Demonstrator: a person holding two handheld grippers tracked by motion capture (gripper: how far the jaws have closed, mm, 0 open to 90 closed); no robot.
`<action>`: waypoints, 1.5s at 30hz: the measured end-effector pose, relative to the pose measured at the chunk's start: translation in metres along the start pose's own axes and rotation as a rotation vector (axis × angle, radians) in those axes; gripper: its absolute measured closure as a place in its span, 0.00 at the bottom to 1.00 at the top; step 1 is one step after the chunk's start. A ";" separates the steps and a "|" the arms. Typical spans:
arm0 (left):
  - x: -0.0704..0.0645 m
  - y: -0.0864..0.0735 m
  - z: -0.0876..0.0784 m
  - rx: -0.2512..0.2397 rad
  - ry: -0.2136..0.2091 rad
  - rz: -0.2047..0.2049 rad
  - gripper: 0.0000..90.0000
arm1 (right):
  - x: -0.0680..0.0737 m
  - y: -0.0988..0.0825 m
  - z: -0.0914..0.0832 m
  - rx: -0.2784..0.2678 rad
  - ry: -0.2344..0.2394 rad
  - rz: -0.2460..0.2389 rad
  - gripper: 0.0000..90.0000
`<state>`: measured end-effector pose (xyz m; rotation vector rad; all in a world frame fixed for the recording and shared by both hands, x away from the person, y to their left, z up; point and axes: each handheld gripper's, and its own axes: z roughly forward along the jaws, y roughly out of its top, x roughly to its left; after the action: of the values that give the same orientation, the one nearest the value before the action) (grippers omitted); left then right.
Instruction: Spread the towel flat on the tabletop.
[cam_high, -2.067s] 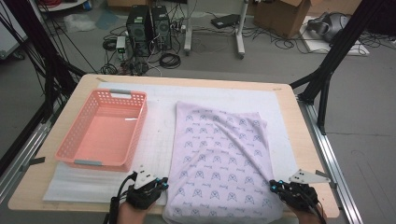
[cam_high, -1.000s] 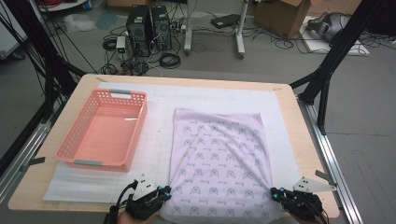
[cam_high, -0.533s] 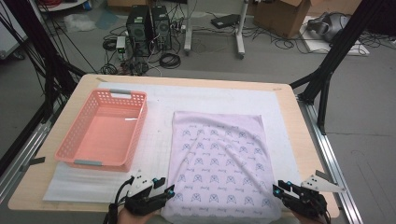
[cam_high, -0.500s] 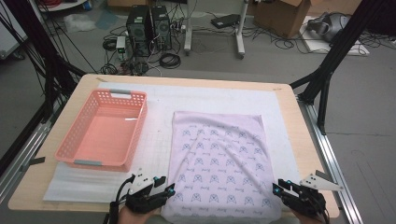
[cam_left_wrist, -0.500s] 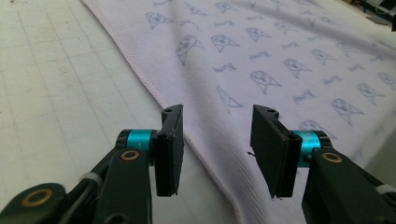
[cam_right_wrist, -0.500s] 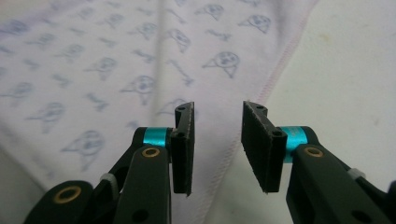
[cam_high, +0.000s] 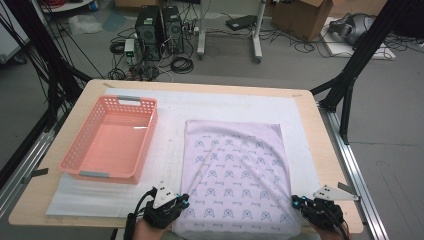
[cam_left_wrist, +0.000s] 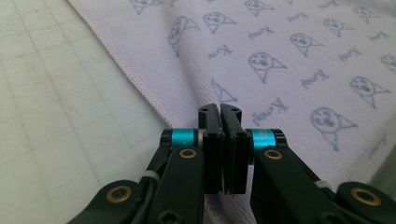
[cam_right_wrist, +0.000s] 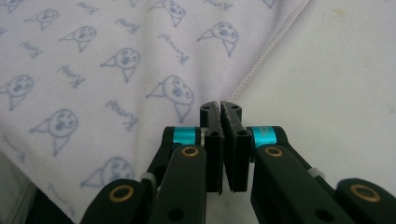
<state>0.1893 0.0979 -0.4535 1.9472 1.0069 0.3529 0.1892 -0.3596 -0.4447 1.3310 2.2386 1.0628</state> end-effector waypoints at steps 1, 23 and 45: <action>0.000 -0.001 -0.003 0.000 -0.002 -0.001 0.97 | -0.001 -0.001 -0.002 -0.004 0.005 0.003 0.98; 0.056 0.055 0.033 -0.098 -0.032 -0.121 0.56 | -0.034 0.045 0.020 -0.112 -0.034 0.056 0.72; 0.107 0.108 0.125 0.020 0.234 -0.089 0.79 | -0.088 0.113 0.109 -0.037 -0.080 0.096 0.74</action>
<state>0.3844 0.0773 -0.4506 1.9024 1.2471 0.5310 0.3693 -0.3557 -0.4424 1.4518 2.1067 1.0578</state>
